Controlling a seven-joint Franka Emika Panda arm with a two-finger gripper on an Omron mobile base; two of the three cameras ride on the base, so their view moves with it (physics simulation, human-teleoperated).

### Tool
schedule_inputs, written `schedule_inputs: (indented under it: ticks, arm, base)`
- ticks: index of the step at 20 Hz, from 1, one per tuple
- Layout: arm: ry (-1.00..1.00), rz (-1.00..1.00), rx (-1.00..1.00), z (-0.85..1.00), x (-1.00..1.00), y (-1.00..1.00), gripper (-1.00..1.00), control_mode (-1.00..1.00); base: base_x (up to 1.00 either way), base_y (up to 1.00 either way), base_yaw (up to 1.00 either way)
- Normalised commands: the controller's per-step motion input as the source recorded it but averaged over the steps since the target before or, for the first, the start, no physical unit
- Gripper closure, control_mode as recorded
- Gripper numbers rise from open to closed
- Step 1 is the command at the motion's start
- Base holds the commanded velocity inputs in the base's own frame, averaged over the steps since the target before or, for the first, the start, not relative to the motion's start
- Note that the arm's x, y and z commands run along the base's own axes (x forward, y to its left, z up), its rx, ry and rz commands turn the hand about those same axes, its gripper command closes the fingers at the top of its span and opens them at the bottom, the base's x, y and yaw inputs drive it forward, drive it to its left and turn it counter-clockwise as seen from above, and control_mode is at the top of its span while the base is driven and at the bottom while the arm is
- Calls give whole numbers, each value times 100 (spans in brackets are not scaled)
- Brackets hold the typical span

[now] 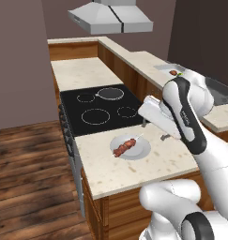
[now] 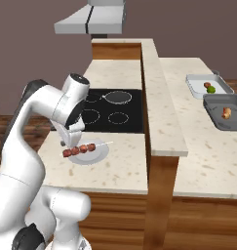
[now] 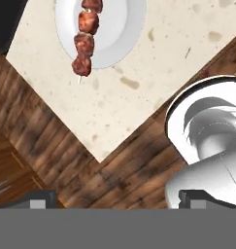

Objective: Place the cold items (lime and sweet potato) from the fridge in one tupperware on the dining counter. Place the warm items (hot dog and kebab skewer) in the stove area in another tupperware.

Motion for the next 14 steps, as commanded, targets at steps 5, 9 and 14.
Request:
schedule_inputs:
  ticks: [5,9,14]
  arm:
    - [3,-16,-9,-45,39,14,-100,-100]
    - [0,-21,-16,-55,22,7,-100,-100]
    - [13,-21,-5,-42,29,8,-100,-100]
  base:
    - [0,0,0]
    - [0,0,0]
    - [0,0,0]
